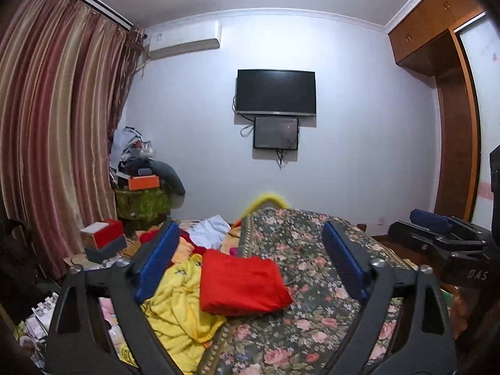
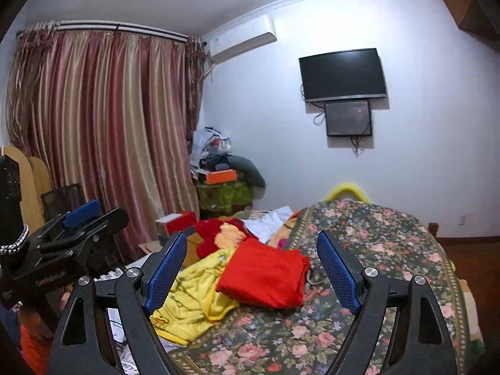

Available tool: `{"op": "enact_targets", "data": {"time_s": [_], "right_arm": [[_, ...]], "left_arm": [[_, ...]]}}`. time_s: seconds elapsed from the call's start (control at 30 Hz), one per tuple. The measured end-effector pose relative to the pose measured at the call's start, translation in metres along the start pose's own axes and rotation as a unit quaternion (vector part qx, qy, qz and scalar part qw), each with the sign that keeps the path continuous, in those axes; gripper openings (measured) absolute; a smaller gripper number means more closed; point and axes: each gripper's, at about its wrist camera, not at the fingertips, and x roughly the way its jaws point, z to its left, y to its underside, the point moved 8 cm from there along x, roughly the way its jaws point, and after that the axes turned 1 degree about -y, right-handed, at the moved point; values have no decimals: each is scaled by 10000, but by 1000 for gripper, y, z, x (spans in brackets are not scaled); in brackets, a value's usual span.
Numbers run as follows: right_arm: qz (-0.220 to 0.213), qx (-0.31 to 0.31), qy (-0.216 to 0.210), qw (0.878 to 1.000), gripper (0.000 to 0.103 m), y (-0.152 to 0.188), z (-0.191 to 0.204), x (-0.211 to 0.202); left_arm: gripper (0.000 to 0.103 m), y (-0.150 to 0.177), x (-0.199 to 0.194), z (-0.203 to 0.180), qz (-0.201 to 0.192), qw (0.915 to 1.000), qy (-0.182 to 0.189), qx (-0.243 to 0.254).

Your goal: Fold large clothes

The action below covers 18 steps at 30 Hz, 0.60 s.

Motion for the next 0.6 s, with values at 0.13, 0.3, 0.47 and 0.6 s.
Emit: {"op": "enact_targets", "data": {"time_s": [0.13,0.3,0.47,0.6], "right_arm": [[-7,67,150,9999,103,4,-3,-3],[26,119,243,9996,103,5,-7,-3],[72,169,254,9995,103,5,-11,-1],[56,110,342,9993,103,3,-10,-2]], "left_arm": [[103,4,1,-3,48,10000,-7,-21],[103,7,2,-4,117,9999,69,-43],[103,10,3,-8,129,9999,61,19],[103,13,7,-10,158,9998,35,74]]}}
